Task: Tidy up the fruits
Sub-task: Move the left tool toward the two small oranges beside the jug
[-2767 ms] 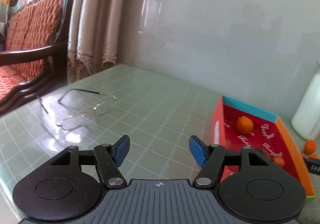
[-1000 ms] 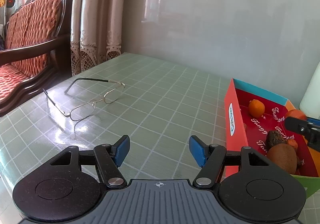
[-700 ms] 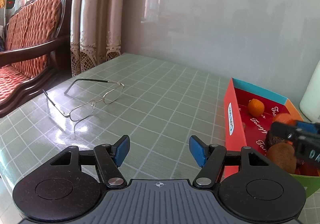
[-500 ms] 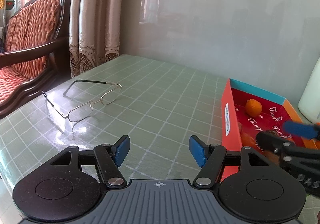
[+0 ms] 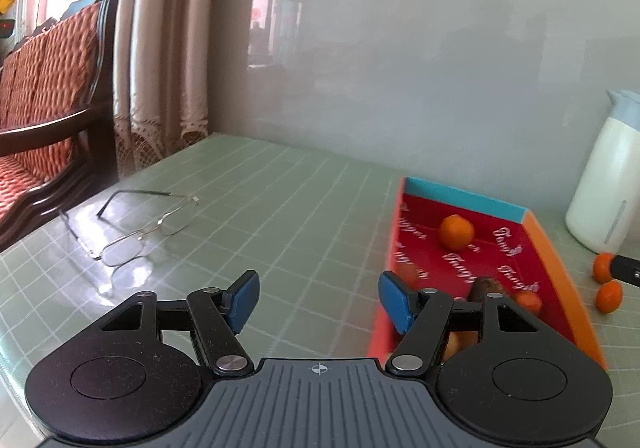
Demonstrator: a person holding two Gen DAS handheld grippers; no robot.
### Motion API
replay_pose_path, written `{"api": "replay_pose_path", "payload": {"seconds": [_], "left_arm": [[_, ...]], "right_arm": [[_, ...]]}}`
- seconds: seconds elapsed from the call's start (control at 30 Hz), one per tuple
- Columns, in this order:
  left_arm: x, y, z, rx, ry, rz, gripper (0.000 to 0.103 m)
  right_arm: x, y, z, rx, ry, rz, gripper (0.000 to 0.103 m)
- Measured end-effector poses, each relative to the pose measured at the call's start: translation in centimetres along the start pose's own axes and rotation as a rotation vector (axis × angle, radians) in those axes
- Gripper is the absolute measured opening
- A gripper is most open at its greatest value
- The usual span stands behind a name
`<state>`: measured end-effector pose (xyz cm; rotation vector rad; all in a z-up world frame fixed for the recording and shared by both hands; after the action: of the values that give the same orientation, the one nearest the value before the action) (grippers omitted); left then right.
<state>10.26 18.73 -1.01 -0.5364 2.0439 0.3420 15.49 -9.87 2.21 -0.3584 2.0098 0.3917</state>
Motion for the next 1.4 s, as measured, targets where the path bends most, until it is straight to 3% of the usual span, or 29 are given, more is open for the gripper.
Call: {"api": "replay_pose_path", "payload": {"seconds": [0.07, 0.3, 0.43, 0.63, 1.0, 1.4], "left_arm": [[-0.2, -0.6, -0.6, -0.011, -0.027, 0.001, 0.093], [-0.4, -3.8, -1.9, 0.017, -0.056, 0.041, 0.094], [-0.4, -6.0, -2.9, 0.042, -0.079, 0.055, 0.103], [-0.2, -10.7, -4.7, 0.115, -0.123, 0.101, 0.103], [1.1, -19.7, -7.9, 0.253, -0.167, 0.163, 0.103], [3.0, -28.5, -7.6, 0.289, -0.146, 0.278, 0.103]], "right_arm": [[0.2, -1.8, -1.0, 0.025, -0.003, 0.028, 0.082], [0.8, -7.5, -4.5, 0.127, -0.038, 0.089, 0.086], [1.2, -10.8, -6.6, 0.185, -0.055, 0.131, 0.089], [2.3, -15.2, -9.2, 0.232, -0.077, 0.228, 0.09], [4.2, -21.2, -13.5, 0.351, -0.109, 0.283, 0.09], [7.0, -27.7, -17.9, 0.502, -0.1, 0.346, 0.09]]}}
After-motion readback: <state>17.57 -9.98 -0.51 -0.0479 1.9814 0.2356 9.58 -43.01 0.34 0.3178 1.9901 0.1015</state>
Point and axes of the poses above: each gripper's, at about its wrist camera, not at the fingertips, and z roughly the way its jaws point, y to its left, x to its underside, the point moved 6 cm from there along z, roughly the way its jaws point, and after that the axes turned 13 degrees about -x, right-handed, at the moved point
